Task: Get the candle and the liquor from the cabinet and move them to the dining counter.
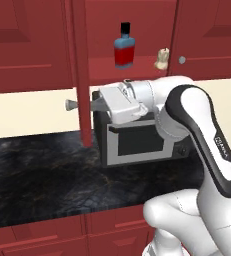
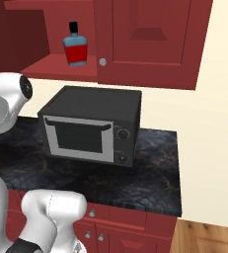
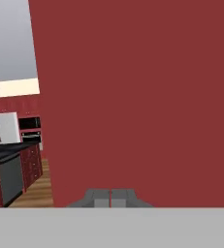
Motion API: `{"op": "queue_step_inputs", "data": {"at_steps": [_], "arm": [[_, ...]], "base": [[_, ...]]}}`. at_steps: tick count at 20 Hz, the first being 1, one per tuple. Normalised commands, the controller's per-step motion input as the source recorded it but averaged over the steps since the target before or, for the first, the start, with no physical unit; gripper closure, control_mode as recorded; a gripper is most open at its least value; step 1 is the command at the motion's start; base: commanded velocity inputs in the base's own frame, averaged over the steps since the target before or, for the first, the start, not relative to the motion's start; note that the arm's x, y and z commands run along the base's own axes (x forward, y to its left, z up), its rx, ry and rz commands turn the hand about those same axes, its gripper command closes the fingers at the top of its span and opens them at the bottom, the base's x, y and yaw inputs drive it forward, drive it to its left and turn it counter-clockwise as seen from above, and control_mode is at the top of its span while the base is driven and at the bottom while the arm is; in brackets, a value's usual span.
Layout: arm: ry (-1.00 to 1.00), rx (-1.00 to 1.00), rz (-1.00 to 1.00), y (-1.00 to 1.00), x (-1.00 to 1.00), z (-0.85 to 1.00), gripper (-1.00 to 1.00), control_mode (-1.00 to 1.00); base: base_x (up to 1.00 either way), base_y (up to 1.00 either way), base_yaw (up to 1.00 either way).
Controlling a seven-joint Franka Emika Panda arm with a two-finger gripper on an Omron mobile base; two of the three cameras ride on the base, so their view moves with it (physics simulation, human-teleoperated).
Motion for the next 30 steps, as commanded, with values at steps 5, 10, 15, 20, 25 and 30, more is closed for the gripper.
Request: {"op": "queue_step_inputs", "data": {"at_steps": [5, 10, 15, 20, 25, 30], "arm": [[-0.03, 0.00, 0.01, -0.31, -0.06, 0.00, 1.00, -1.00], [-0.10, 0.00, -0.02, -0.89, -0.23, 0.03, 1.00, -1.00], [-0.02, 0.00, -0.16, -1.00, -0.27, 0.01, 1.00, -1.00], [0.00, 0.00, -0.22, -1.00, -0.35, 0.00, 1.00, -1.00], [0.01, 0.00, -0.39, -0.96, -0.28, 0.01, 1.00, -1.00], [0.00, 0.00, -0.44, -0.85, -0.10, 0.07, -1.00, -1.00]], "base": [[0.00, 0.00, 0.00], [0.00, 0.00, 0.00], [0.00, 0.00, 0.00], [0.00, 0.00, 0.00], [0.00, 0.00, 0.00], [0.00, 0.00, 0.00]]}}
